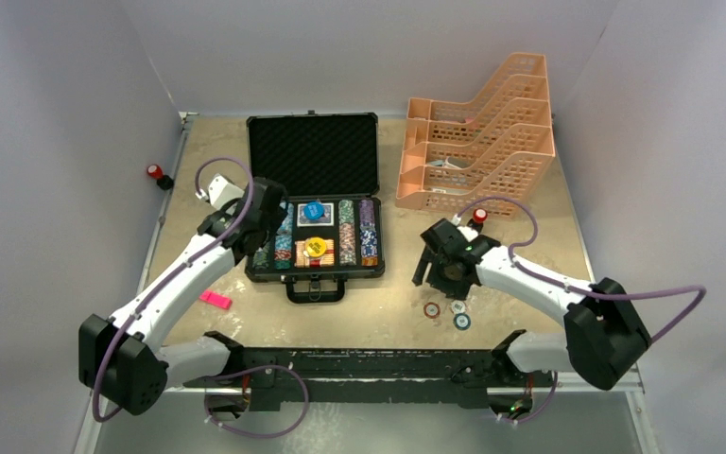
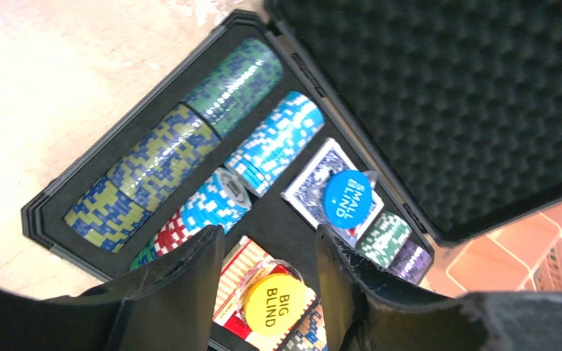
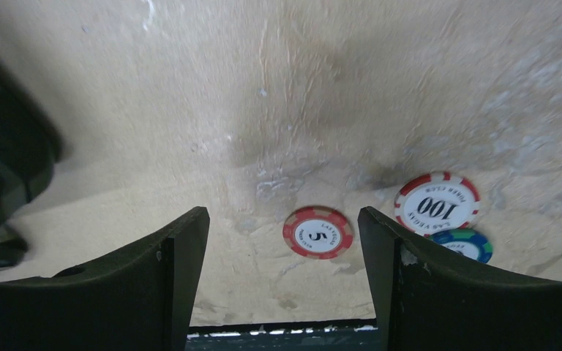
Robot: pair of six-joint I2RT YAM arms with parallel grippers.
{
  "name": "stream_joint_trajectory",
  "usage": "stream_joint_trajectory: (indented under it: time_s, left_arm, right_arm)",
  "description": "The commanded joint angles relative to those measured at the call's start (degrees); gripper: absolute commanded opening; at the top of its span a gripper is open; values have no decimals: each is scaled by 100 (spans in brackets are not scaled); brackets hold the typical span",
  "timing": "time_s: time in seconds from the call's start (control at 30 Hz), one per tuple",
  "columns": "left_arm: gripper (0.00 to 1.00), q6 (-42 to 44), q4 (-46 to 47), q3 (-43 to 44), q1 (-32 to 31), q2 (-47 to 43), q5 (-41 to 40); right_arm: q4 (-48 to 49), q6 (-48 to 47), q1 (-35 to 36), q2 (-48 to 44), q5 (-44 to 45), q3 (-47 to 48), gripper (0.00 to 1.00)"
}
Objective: Pack up texas hold em set
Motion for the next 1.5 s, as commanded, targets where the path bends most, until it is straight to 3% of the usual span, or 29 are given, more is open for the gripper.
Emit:
stream_joint_trajectory:
  time_s: [0.0, 0.17, 0.27, 0.6, 0.87, 1.13, 1.47]
  left_arm:
    - [52, 1033, 1032, -230, 42, -413, 212]
    - [65, 1828, 2315, -817, 43, -889, 1098]
    - [66, 2085, 2816, -1042, 42, -985, 1628]
    - [65, 2539, 3654, -1193, 36, -614, 3021]
    - [66, 2750, 3798, -1217, -122, -290, 3319]
    - [72, 3087, 4073, -1302, -775, 126, 3376]
    - [67, 2881, 6480, -2092, -1382, 673, 4262]
  right_arm:
    - [-307, 598, 313, 239, -29, -82, 74]
    - [-589, 800, 513, 473, 47, -105, 71]
    - [-519, 765, 542, 553, 34, -144, 67]
    - [-96, 644, 547, 1093, 105, -198, 51]
    - [-147, 522, 547, 1269, 197, -19, 40]
    - [-209, 603, 534, 515, 330, 305, 39]
    - [472, 469, 214, -284, 127, 681, 40]
